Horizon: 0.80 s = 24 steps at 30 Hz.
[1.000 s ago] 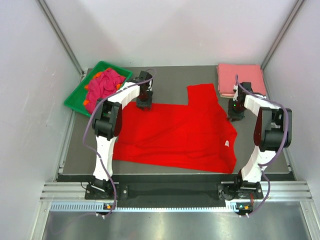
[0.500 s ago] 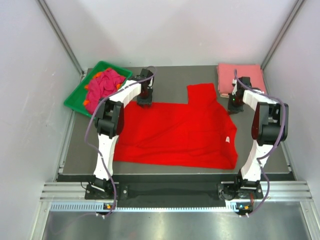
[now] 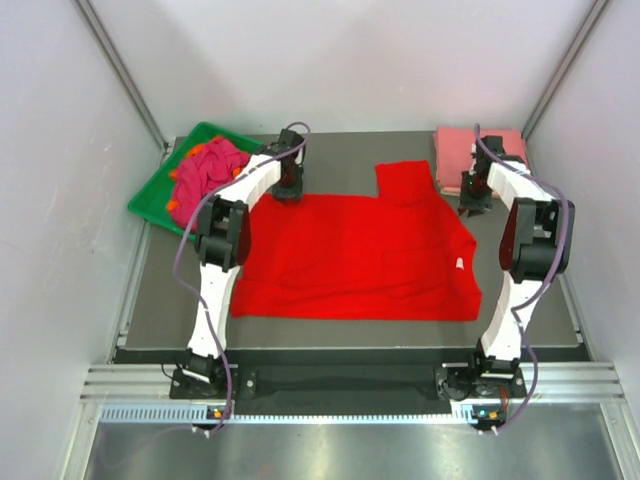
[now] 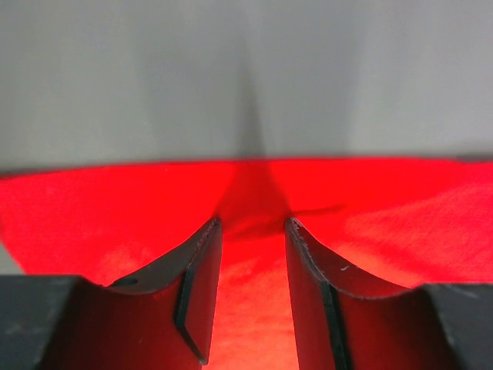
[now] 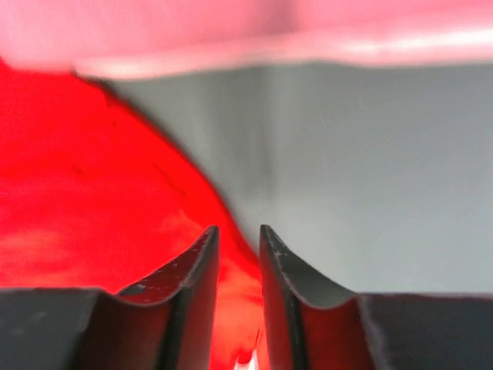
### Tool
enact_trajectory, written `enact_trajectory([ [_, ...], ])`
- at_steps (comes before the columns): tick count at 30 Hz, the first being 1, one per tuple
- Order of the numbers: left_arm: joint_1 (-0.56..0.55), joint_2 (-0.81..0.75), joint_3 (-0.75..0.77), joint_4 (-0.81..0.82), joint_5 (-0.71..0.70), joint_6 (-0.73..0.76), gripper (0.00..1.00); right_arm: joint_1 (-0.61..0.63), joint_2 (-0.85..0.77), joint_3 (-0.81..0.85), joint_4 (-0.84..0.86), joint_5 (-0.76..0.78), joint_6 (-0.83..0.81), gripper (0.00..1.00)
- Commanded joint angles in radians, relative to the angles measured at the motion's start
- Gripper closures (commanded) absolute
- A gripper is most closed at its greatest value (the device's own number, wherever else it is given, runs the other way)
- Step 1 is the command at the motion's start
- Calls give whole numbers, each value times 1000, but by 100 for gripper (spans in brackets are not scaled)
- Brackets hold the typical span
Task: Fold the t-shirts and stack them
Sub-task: Fold the tshirt
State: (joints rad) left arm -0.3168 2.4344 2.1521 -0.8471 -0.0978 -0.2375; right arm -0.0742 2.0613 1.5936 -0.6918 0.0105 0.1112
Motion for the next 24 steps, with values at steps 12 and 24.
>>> enact_trajectory([
  [12,-87,-408,-469,138,171,-13,55,59,-584,-463,-273,35,485,66],
  [24,-93,-353,-609,189,228,-17,55,140,-690,-673,-245,39,734,62],
])
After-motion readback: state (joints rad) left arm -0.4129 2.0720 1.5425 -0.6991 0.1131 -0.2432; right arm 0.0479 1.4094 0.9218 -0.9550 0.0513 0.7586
